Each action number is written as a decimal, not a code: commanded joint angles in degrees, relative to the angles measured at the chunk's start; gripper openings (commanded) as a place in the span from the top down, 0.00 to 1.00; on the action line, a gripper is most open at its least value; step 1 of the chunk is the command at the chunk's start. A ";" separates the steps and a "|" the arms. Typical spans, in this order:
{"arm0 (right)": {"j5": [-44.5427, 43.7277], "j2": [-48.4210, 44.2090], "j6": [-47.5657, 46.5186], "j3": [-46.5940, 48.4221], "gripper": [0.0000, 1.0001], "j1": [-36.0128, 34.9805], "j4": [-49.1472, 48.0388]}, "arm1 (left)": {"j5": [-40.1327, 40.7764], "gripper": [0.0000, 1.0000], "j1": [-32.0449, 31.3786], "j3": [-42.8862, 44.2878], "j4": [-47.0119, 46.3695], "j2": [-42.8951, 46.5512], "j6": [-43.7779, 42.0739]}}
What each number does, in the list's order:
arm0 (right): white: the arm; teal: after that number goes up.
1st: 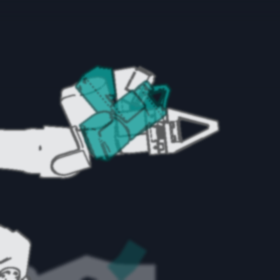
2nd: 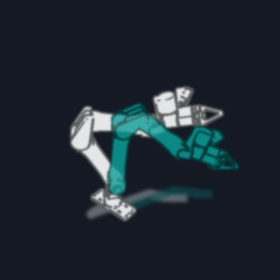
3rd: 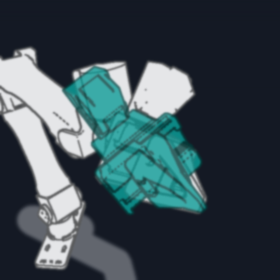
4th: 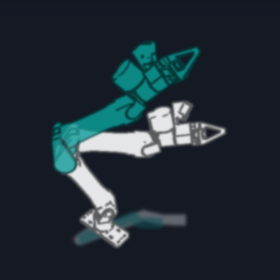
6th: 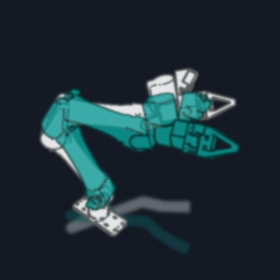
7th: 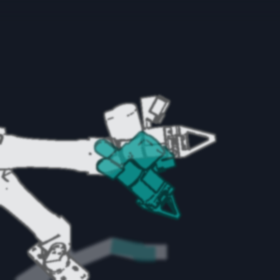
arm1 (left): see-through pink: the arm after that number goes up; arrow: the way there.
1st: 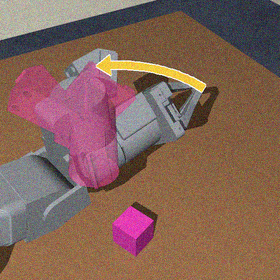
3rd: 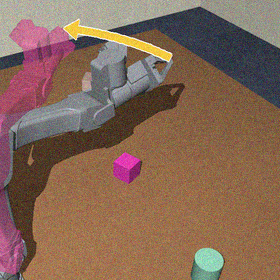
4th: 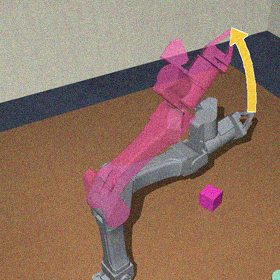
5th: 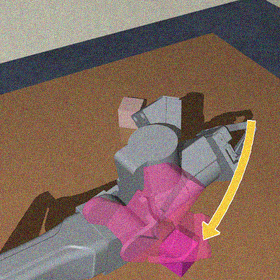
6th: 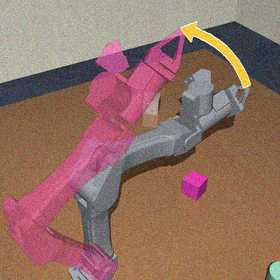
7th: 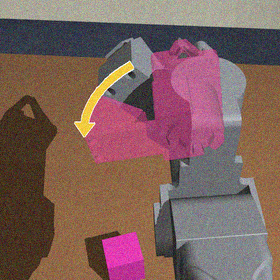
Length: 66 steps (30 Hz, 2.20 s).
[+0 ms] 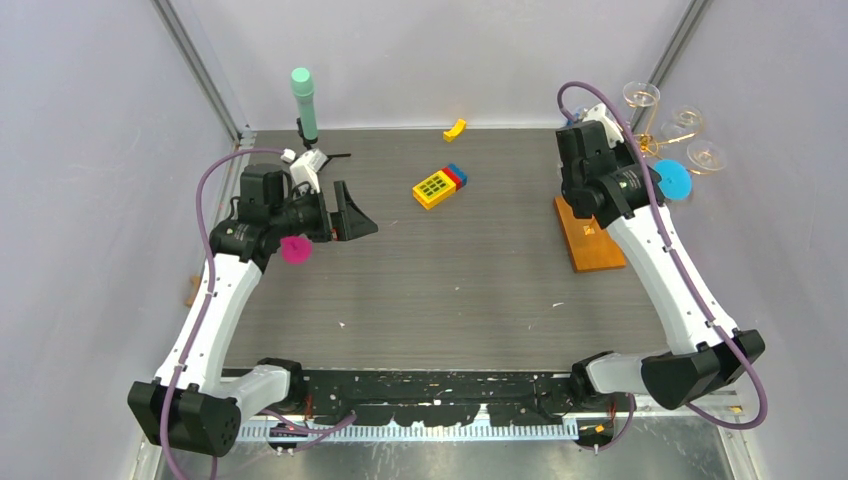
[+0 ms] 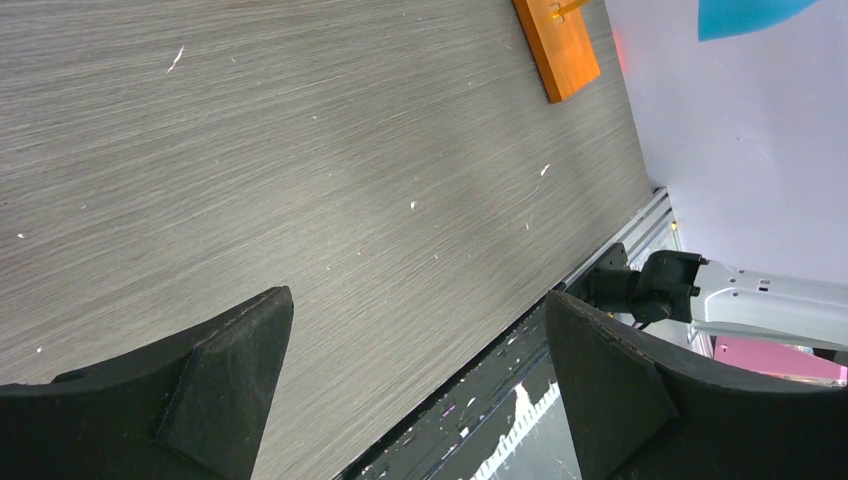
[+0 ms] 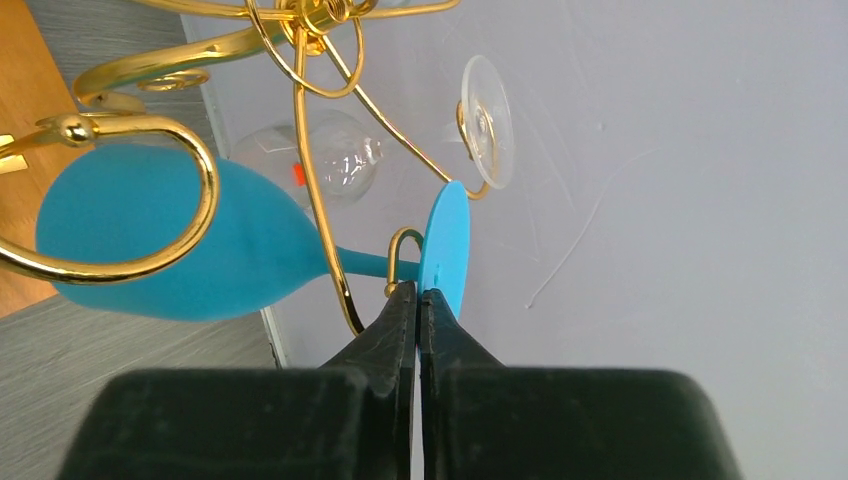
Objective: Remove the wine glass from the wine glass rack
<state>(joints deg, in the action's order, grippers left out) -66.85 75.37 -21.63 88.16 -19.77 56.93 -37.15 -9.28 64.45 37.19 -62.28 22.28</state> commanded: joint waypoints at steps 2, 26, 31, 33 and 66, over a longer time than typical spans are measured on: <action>-0.70 -0.72 -0.51 0.44 1.00 -0.21 0.56 | -0.27 0.00 -0.13 -0.02 -0.73 0.18 -0.49; -0.75 2.71 3.78 9.29 1.00 -7.29 8.65 | 0.14 0.00 -0.20 0.24 -0.63 -0.19 -0.40; -2.05 3.29 0.37 8.63 1.00 -7.30 2.51 | 0.15 0.00 -0.19 0.33 -0.70 -0.29 -0.40; -2.67 3.41 -1.19 8.42 1.00 -7.23 0.07 | 0.07 0.00 -0.15 0.33 -0.64 -0.30 -0.40; -5.87 -0.90 -5.73 2.21 1.00 1.35 -7.10 | -0.63 0.00 -0.18 0.32 -0.69 -0.38 0.04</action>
<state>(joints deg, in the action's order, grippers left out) -70.89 77.97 -29.82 90.15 -18.63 48.56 -37.10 -9.28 64.45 37.34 -62.67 22.31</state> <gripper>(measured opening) 0.030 0.994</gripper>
